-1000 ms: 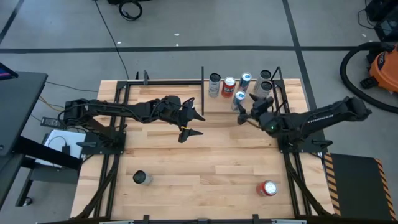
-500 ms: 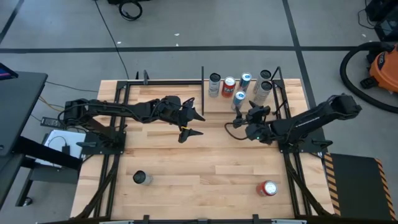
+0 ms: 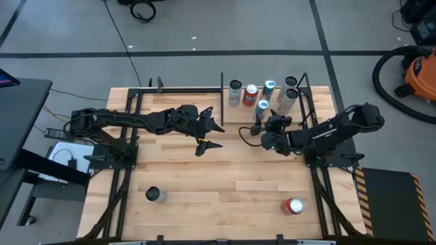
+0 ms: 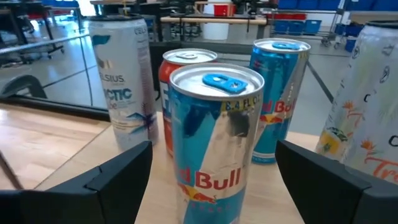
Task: Place canned beverage on shelf
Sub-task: Put the blue soda can on the shelf aligned with the other blue soda can
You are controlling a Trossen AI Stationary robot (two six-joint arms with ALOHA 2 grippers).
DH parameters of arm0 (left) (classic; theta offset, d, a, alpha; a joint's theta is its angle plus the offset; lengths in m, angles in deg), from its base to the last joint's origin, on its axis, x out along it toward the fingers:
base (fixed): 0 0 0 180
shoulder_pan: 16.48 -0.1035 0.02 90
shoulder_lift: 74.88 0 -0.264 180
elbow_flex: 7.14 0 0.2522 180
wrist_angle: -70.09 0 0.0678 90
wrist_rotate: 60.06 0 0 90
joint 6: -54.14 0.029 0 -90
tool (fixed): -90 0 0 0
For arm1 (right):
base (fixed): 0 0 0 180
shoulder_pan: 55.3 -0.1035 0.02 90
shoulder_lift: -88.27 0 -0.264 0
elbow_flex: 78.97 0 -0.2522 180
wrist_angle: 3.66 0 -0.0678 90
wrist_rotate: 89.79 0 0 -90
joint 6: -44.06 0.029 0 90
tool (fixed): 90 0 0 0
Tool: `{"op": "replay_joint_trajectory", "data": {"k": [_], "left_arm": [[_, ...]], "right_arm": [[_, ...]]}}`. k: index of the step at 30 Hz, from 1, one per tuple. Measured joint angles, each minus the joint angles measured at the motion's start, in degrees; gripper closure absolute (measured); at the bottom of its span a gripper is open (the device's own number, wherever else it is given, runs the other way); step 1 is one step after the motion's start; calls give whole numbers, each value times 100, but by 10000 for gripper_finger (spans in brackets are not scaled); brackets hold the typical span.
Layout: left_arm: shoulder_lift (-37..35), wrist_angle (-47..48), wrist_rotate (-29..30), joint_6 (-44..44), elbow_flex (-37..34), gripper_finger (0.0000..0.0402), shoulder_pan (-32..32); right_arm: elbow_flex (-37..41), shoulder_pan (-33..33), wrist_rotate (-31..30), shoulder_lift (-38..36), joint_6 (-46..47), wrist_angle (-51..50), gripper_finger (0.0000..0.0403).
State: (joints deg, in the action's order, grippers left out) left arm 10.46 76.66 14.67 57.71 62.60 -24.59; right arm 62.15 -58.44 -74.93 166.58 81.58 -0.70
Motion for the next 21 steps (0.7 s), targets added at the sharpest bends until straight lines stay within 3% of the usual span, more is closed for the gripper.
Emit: {"op": "replay_joint_trajectory", "data": {"k": [7, 14, 21], "left_arm": [[0, -2, 1, 0, 0, 88, 0], [0, 3, -1, 2, 0, 88, 0], [0, 20, -1, 2, 0, 88, 0]], "right_arm": [[2, 354, 396, 128, 2, 213, 54], [2, 462, 424, 122, -4, 205, 61], [2, 510, 319, 122, -13, 144, 119]]}}
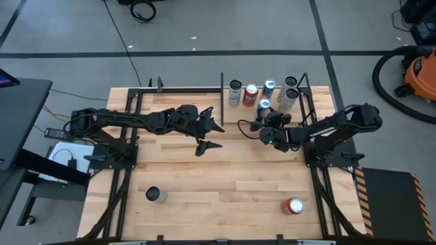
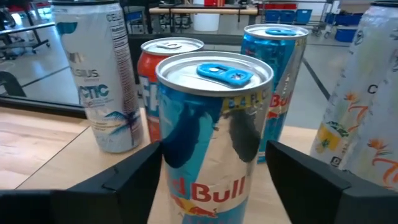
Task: Place canned beverage on shelf
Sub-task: Put the blue soda can on the shelf aligned with the other blue soda can
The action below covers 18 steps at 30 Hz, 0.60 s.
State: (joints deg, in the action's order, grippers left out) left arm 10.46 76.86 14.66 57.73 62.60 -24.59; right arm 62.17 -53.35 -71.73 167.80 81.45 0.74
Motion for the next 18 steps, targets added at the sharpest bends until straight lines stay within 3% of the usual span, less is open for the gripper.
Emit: {"op": "replay_joint_trajectory", "data": {"k": [7, 18], "left_arm": [[0, 2, 2, 0, 0, 88, 0], [0, 2, 1, 0, 0, 88, 0]], "right_arm": [[0, 7, -159, 0, 35, -162, 172], [-4, 258, -238, -9, 365, -476, 170]]}}
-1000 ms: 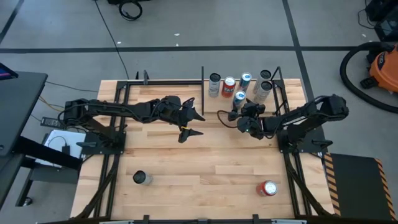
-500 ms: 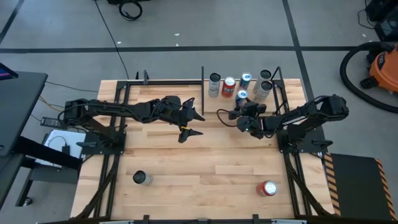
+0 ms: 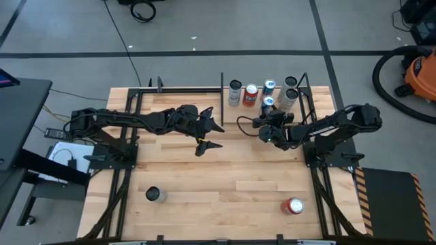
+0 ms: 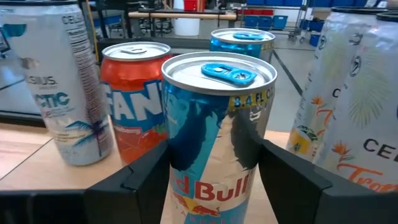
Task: Place canned beverage on shelf
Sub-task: Put the blue soda can on the shelf aligned with the other blue soda can
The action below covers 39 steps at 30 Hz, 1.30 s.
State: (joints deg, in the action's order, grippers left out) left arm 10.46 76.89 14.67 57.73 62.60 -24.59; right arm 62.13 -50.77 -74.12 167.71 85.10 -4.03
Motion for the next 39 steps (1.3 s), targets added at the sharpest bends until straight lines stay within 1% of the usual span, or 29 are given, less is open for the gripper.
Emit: {"op": "replay_joint_trajectory", "data": {"k": [11, 23, 31, 34, 37, 38, 39], "left_arm": [[0, 2, -2, 0, 0, 88, -2], [0, 4, -1, 0, -2, 88, -2], [0, 4, 0, 0, -2, 88, 0], [0, 4, -2, 0, -1, 88, -1], [0, 4, 0, 0, 0, 88, 0], [0, 4, -2, 0, 0, 88, -1], [0, 4, 0, 0, -2, 88, 0]], "right_arm": [[-9, 175, -3, -4, -7, -298, 170], [-9, 238, 100, -9, -53, -291, 169], [-7, 248, 189, -4, 85, -314, 168], [-9, 283, 297, -11, 85, -373, 161], [-11, 322, 429, -11, 76, -394, 146], [-9, 322, 503, -8, 60, -423, 139], [7, 322, 749, 7, 58, -485, 132]]}}
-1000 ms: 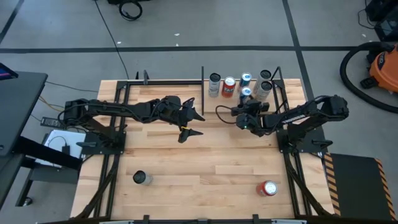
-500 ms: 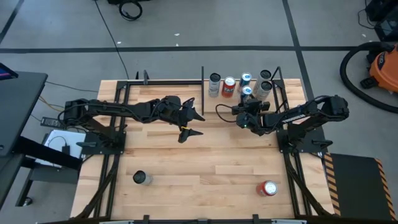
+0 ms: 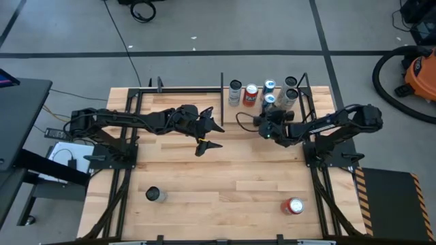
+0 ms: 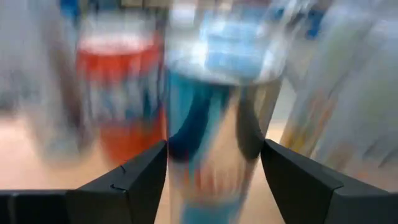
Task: Place canned beverage on shelf
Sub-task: Put the blue soda can on the shelf aligned with the other blue soda can
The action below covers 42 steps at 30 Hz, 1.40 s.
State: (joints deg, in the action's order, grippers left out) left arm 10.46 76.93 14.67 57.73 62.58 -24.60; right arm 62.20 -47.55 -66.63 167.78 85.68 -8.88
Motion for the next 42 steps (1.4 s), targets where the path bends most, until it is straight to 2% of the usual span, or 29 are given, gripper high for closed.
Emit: {"op": "replay_joint_trajectory", "data": {"k": [2, 8, 19, 30, 36, 42], "left_arm": [[0, 2, 0, 0, 0, 88, 0], [0, 7, -2, 6, 0, 88, -1], [0, 22, -2, 2, 0, 88, 0], [0, 40, -2, 2, 0, 88, 0], [0, 39, -2, -1, 0, 88, 0], [0, 37, -2, -2, 0, 88, 0]], "right_arm": [[58, -2, 239, 66, -76, -181, 120], [17, 68, 260, 15, 63, -242, 102], [8, 56, 91, 8, 565, -236, 102], [1, -58, 60, -20, 502, -273, 101], [-1, -98, -190, -355, 388, -596, 103], [-1, -257, -65, -935, 434, -869, 102]]}}
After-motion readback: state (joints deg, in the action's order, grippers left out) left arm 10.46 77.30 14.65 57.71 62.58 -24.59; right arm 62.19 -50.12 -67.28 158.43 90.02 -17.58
